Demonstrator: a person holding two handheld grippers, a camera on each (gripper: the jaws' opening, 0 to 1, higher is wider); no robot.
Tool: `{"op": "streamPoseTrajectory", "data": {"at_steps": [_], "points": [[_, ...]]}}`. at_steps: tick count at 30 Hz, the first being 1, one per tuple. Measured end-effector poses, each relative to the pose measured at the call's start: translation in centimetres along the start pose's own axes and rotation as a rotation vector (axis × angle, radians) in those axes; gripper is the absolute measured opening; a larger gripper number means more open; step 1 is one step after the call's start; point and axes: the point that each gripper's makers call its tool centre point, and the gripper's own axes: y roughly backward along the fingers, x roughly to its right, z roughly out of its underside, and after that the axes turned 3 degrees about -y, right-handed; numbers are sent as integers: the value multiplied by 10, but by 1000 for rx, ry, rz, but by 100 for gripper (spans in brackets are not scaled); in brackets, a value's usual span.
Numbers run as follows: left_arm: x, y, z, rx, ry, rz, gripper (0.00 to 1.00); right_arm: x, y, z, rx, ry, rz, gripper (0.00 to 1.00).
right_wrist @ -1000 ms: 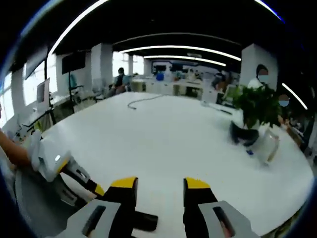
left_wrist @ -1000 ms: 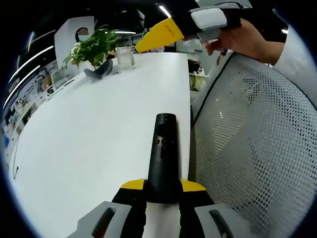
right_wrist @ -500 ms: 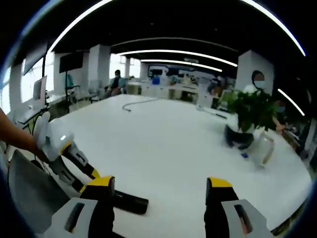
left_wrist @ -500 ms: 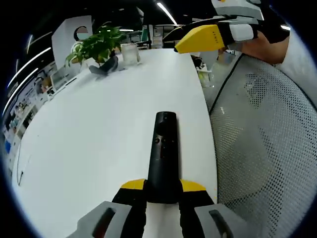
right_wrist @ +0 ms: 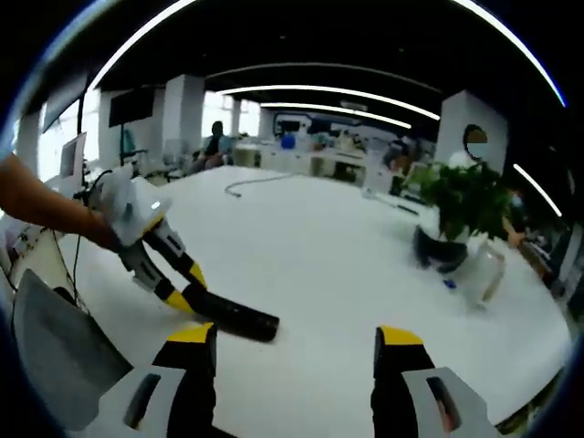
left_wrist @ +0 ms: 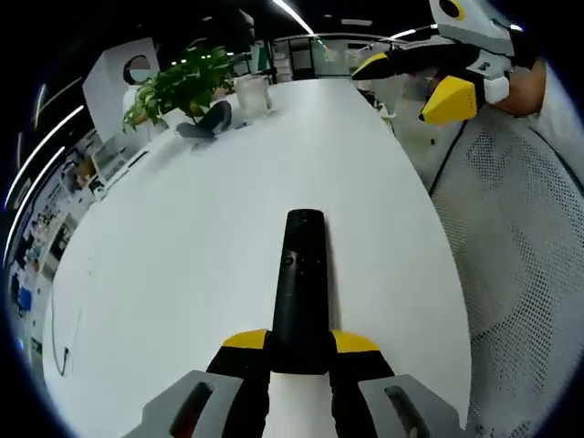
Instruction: Press the specified remote control buttons in sequence, fully releasing each button before pressing the next.
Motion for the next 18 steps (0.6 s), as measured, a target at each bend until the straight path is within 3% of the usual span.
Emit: {"op": "streamPoseTrajectory", "data": {"at_steps": [18], "points": [[-51,-6,3,-40,-67,-26,23,1,-2,5,-29,12,12,67]]}}
